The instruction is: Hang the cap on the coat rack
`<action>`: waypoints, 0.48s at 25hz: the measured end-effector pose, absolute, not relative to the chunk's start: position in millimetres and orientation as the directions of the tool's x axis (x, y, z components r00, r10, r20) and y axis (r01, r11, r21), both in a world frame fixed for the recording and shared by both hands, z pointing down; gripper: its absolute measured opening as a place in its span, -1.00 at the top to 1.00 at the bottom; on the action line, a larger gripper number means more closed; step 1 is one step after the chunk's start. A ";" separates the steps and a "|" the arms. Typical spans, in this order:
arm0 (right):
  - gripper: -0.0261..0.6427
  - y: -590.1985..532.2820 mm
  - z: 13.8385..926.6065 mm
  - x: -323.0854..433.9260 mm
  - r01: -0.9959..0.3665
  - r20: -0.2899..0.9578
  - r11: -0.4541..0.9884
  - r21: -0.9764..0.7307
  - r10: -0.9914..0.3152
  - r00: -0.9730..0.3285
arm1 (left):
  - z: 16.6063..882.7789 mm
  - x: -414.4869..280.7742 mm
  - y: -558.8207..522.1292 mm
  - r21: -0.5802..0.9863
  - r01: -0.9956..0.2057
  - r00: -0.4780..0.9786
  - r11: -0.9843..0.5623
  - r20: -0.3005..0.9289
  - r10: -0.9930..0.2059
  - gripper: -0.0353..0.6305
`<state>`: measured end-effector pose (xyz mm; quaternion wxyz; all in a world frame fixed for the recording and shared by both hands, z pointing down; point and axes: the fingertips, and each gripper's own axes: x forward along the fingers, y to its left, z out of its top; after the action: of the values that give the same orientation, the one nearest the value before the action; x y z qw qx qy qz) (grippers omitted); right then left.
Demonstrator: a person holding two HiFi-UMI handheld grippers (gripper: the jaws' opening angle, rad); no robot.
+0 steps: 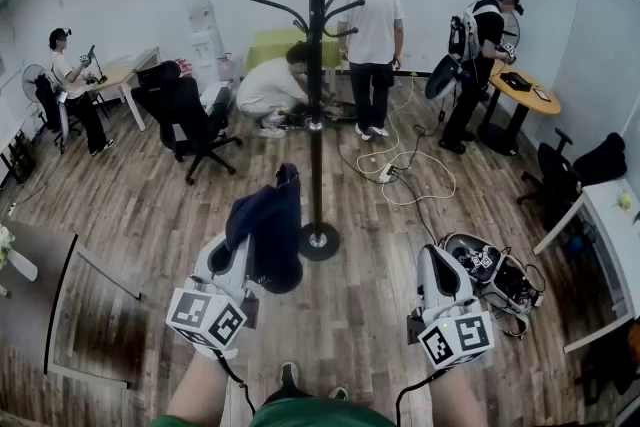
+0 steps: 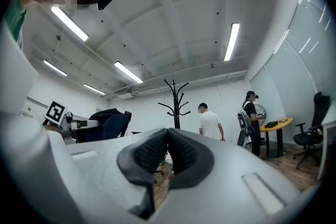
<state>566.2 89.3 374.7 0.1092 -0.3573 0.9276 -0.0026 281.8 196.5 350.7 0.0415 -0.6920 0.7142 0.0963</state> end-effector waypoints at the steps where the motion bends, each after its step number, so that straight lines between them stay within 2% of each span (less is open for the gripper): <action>1: 0.91 87.8 377.1 562.3 -0.659 -0.196 0.747 -0.083 -0.661 -0.724 | 351.9 278.2 198.0 0.081 -0.996 -0.045 0.030 -0.192 -0.980 0.82; 12: 0.91 85.1 375.6 503.5 -0.597 -0.242 0.791 -0.131 -0.610 -0.755 | 356.2 210.4 224.6 0.100 -0.988 -0.138 0.120 -0.196 -0.971 0.82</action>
<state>503.5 85.1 375.6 0.1372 -0.3222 0.9364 -0.0227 210.4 224.6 356.2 0.0409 -0.6552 0.7473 0.1028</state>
